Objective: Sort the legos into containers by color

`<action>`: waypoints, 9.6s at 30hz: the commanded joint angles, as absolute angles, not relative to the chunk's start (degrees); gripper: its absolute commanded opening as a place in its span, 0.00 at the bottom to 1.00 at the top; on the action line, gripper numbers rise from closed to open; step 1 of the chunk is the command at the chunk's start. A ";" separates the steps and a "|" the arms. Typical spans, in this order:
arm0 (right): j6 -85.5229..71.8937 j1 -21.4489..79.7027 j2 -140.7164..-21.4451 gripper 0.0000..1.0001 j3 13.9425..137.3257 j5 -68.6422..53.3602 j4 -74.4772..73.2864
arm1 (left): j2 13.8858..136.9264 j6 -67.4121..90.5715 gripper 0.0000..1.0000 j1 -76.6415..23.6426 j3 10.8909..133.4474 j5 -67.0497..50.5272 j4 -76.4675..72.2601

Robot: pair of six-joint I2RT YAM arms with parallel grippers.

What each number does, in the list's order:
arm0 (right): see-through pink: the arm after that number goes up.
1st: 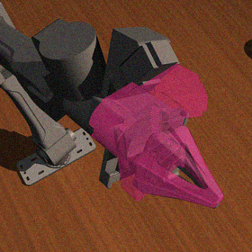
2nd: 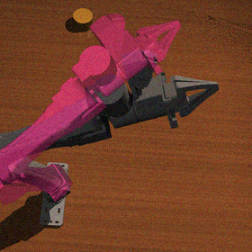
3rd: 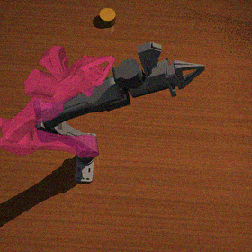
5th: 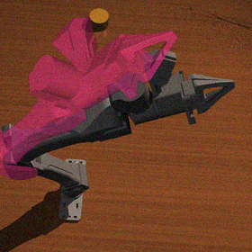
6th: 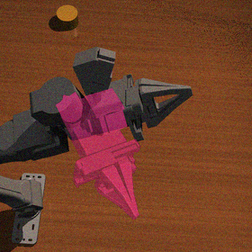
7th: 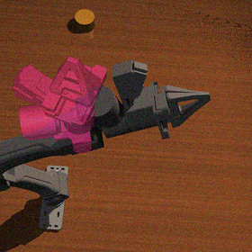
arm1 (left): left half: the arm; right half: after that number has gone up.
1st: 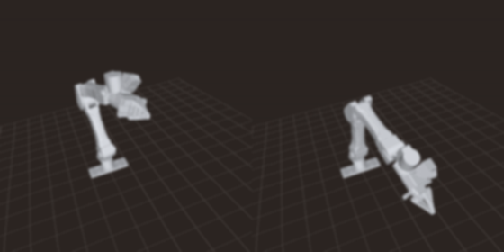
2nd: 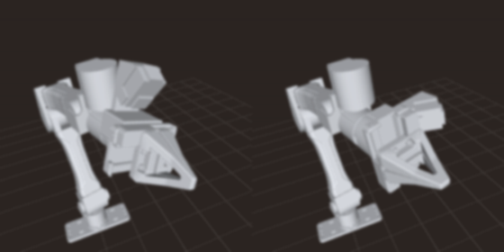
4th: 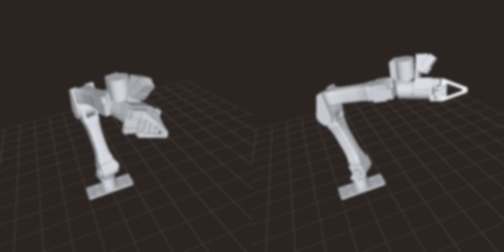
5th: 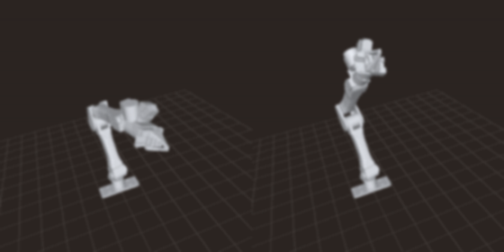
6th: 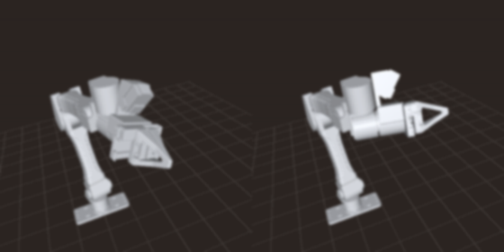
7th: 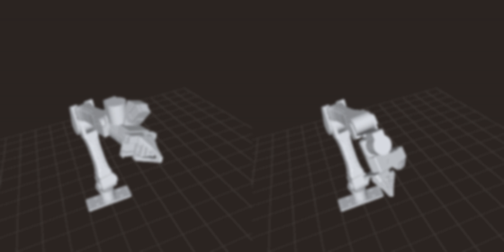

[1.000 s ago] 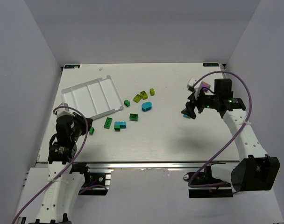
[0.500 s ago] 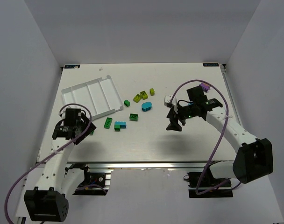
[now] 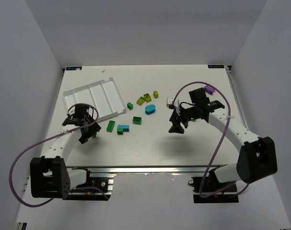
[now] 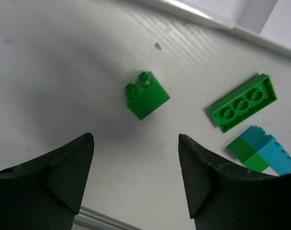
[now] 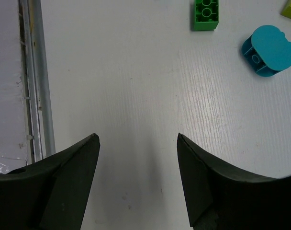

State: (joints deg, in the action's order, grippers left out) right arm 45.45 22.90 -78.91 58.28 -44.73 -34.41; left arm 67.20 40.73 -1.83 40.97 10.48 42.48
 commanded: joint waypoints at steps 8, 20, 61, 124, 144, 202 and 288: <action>46.23 22.85 -79.28 0.71 56.87 -45.00 -31.64 | 73.47 43.51 0.71 -1.76 41.83 11.78 31.20; 47.81 22.85 -80.77 0.71 58.97 -44.12 -32.43 | 77.96 43.94 0.60 -1.76 39.73 13.00 27.78; 45.01 22.85 -77.08 0.11 58.62 -49.92 -32.52 | 74.26 35.07 0.03 6.66 57.21 13.28 36.48; 45.70 22.85 -80.07 0.23 57.13 -47.72 -28.92 | 101.72 27.24 0.26 17.14 86.41 2.48 31.91; 44.83 22.85 -79.72 0.25 57.83 -48.43 -30.06 | 89.73 19.25 0.11 10.99 69.26 14.85 40.52; 45.17 20.39 -77.87 0.26 55.55 -47.37 -29.97 | 110.22 11.60 0.78 17.93 76.12 3.26 29.80; 47.81 18.19 -79.54 0.26 60.73 -48.16 -38.23 | 79.82 22.59 0.00 -12.34 56.42 3.96 32.25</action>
